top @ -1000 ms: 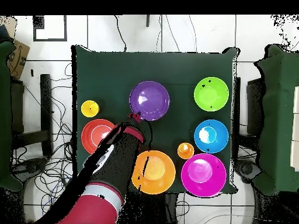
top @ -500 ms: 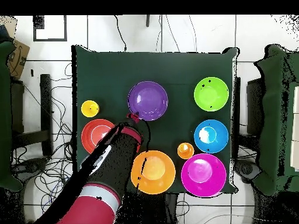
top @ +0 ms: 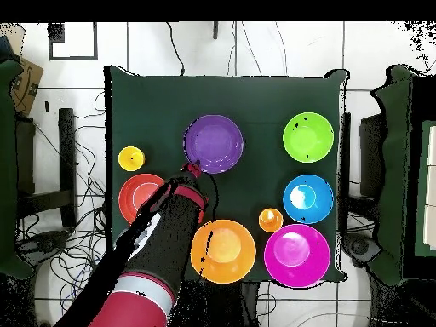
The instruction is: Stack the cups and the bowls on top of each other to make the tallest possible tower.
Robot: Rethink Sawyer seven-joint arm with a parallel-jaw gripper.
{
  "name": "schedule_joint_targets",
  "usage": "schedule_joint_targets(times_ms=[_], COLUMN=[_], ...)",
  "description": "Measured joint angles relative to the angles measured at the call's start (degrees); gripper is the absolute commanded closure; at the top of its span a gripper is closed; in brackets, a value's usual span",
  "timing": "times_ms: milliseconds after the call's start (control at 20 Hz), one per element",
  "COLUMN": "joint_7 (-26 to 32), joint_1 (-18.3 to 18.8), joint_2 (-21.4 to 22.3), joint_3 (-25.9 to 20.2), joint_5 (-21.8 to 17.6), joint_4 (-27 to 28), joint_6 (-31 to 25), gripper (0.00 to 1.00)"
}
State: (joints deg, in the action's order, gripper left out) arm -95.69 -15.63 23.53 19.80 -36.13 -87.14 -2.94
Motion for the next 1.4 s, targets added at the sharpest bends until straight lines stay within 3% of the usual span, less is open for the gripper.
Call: schedule_joint_targets(times_ms=[1400], joint_7=[0.00], joint_1=[0.07], joint_2=[0.64], joint_3=[-0.78], joint_5=[-0.01], joint_4=[0.39], joint_6=[0.00], gripper=[1.00])
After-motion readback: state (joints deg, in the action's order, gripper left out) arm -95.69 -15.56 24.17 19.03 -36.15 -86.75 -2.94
